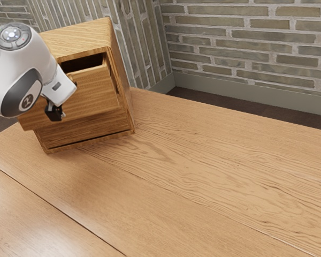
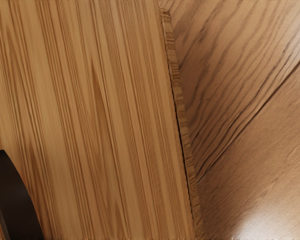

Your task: Pull the drawer handle with one arm to open the drawer

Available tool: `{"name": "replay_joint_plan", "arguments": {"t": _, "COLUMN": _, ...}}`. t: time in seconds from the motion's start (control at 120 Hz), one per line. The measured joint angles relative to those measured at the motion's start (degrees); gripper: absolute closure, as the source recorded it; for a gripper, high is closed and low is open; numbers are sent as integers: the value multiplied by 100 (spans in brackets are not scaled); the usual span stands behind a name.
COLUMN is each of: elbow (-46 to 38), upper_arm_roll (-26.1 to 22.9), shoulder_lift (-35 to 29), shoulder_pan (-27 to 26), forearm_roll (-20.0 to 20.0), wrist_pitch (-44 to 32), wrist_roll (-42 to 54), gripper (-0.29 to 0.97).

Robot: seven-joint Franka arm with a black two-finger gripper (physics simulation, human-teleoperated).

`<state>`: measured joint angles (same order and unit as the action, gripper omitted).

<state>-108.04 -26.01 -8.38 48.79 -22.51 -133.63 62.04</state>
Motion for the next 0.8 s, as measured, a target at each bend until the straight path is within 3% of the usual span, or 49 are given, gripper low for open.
{"name": "replay_joint_plan", "arguments": {"t": 0.183, "elbow": -261, "upper_arm_roll": -1, "shoulder_lift": -237, "shoulder_pan": -88, "forearm_roll": 66, "wrist_pitch": -6, "wrist_roll": -8, "gripper": -2}}
{"name": "replay_joint_plan", "arguments": {"t": 0.483, "elbow": -542, "upper_arm_roll": -1, "shoulder_lift": -551, "shoulder_pan": -148, "forearm_roll": 176, "wrist_pitch": -4, "wrist_roll": -11, "gripper": 0}}
{"name": "replay_joint_plan", "arguments": {"t": 0.625, "elbow": -730, "upper_arm_roll": -3, "shoulder_lift": -730, "shoulder_pan": -183, "forearm_roll": 258, "wrist_pitch": -7, "wrist_roll": -13, "gripper": -8}}
{"name": "replay_joint_plan", "arguments": {"t": 0.733, "elbow": -876, "upper_arm_roll": 0, "shoulder_lift": -912, "shoulder_pan": -234, "forearm_roll": 345, "wrist_pitch": 1, "wrist_roll": -11, "gripper": -1}}
{"name": "replay_joint_plan", "arguments": {"t": 0.8, "elbow": -979, "upper_arm_roll": -2, "shoulder_lift": -1007, "shoulder_pan": -242, "forearm_roll": 463, "wrist_pitch": 11, "wrist_roll": -7, "gripper": -13}}
